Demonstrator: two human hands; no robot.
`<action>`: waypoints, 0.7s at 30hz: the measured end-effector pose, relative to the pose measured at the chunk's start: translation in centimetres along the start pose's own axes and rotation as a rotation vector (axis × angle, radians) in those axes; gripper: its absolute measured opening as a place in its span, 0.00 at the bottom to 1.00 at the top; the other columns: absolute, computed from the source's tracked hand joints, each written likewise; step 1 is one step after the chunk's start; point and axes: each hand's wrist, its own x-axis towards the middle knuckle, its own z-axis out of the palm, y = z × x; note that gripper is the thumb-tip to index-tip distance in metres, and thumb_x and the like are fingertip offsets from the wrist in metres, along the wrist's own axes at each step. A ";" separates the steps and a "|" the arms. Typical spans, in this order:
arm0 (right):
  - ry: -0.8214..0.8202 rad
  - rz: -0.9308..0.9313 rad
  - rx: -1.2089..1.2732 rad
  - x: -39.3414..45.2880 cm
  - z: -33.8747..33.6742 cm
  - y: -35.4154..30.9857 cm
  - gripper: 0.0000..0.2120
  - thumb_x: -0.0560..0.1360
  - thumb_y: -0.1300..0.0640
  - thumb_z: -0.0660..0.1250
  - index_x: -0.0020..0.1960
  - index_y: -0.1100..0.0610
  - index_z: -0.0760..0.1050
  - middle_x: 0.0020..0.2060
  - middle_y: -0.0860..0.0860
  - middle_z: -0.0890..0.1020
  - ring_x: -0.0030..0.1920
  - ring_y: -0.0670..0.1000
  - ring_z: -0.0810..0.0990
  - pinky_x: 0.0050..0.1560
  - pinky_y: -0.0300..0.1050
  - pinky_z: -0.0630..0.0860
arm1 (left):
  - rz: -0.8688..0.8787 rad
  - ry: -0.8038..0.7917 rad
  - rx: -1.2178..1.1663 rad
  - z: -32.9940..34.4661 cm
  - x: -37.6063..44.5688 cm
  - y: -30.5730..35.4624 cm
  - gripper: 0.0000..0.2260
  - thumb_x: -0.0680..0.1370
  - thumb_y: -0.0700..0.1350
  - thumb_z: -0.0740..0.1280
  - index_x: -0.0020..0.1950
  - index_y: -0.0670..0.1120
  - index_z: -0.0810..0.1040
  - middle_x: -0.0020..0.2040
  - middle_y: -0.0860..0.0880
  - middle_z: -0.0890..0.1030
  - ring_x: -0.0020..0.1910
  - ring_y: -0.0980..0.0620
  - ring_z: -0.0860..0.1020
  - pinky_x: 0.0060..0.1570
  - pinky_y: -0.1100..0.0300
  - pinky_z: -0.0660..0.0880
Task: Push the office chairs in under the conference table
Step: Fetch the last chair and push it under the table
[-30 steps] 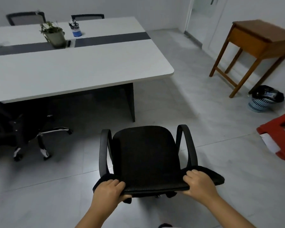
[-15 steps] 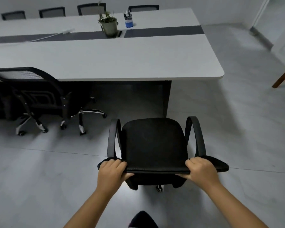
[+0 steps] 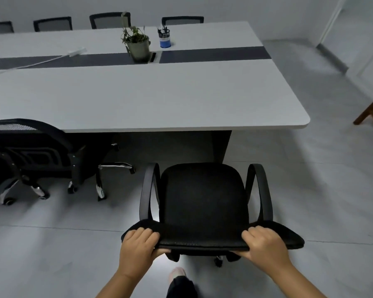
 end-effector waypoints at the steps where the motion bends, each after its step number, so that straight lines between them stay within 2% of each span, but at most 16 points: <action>1: -0.003 -0.003 -0.008 1.0 0.4 -0.4 0.22 0.63 0.37 0.58 0.22 0.54 0.70 0.18 0.47 0.70 0.20 0.47 0.69 0.20 0.35 0.63 | 0.013 0.000 -0.008 0.1 0.3 -1.0 0.20 0.76 0.65 0.48 0.38 0.50 0.65 0.25 0.52 0.73 0.34 0.54 0.62 0.35 0.62 0.59; 4: 0.014 -0.035 -0.027 4.0 1.7 -1.4 0.21 0.62 0.37 0.59 0.23 0.54 0.69 0.19 0.47 0.70 0.20 0.47 0.69 0.21 0.38 0.63 | 0.028 -0.003 -0.004 0.1 0.9 -3.7 0.20 0.76 0.64 0.49 0.38 0.49 0.64 0.24 0.51 0.72 0.33 0.53 0.61 0.35 0.62 0.59; 8: 0.012 -0.061 0.019 7.7 3.9 -2.7 0.21 0.61 0.37 0.60 0.23 0.54 0.70 0.19 0.49 0.70 0.21 0.47 0.69 0.28 0.39 0.58 | 0.003 -0.006 0.079 0.2 0.7 -7.0 0.19 0.77 0.63 0.50 0.38 0.49 0.66 0.24 0.50 0.73 0.34 0.52 0.61 0.35 0.61 0.58; 11: -0.002 -0.069 0.057 11.1 5.5 -4.1 0.21 0.62 0.37 0.61 0.23 0.54 0.70 0.19 0.47 0.70 0.21 0.47 0.69 0.25 0.37 0.60 | -0.024 0.011 0.123 0.6 1.6 -10.1 0.19 0.77 0.62 0.50 0.38 0.49 0.66 0.24 0.50 0.73 0.33 0.52 0.62 0.34 0.61 0.58; 17: -0.098 -0.119 0.074 17.0 7.5 -5.8 0.24 0.51 0.36 0.76 0.23 0.53 0.69 0.19 0.47 0.70 0.20 0.46 0.69 0.21 0.35 0.62 | -0.048 -0.029 0.150 1.6 4.0 -15.6 0.19 0.77 0.63 0.49 0.38 0.50 0.65 0.25 0.51 0.74 0.35 0.51 0.63 0.34 0.61 0.58; 19: -0.087 -0.128 0.071 17.6 8.1 -5.6 0.22 0.56 0.36 0.71 0.23 0.53 0.70 0.19 0.46 0.70 0.20 0.46 0.68 0.21 0.35 0.62 | -0.029 -0.016 0.145 2.2 4.6 -16.4 0.19 0.77 0.63 0.50 0.38 0.50 0.66 0.25 0.51 0.73 0.34 0.53 0.62 0.34 0.61 0.58; 21: -0.056 -0.103 0.069 18.1 8.3 -5.3 0.21 0.61 0.36 0.61 0.22 0.53 0.70 0.19 0.46 0.69 0.20 0.46 0.68 0.21 0.36 0.62 | -0.005 -0.001 0.147 2.7 5.3 -16.7 0.19 0.77 0.63 0.50 0.38 0.50 0.66 0.25 0.51 0.73 0.34 0.52 0.62 0.34 0.60 0.58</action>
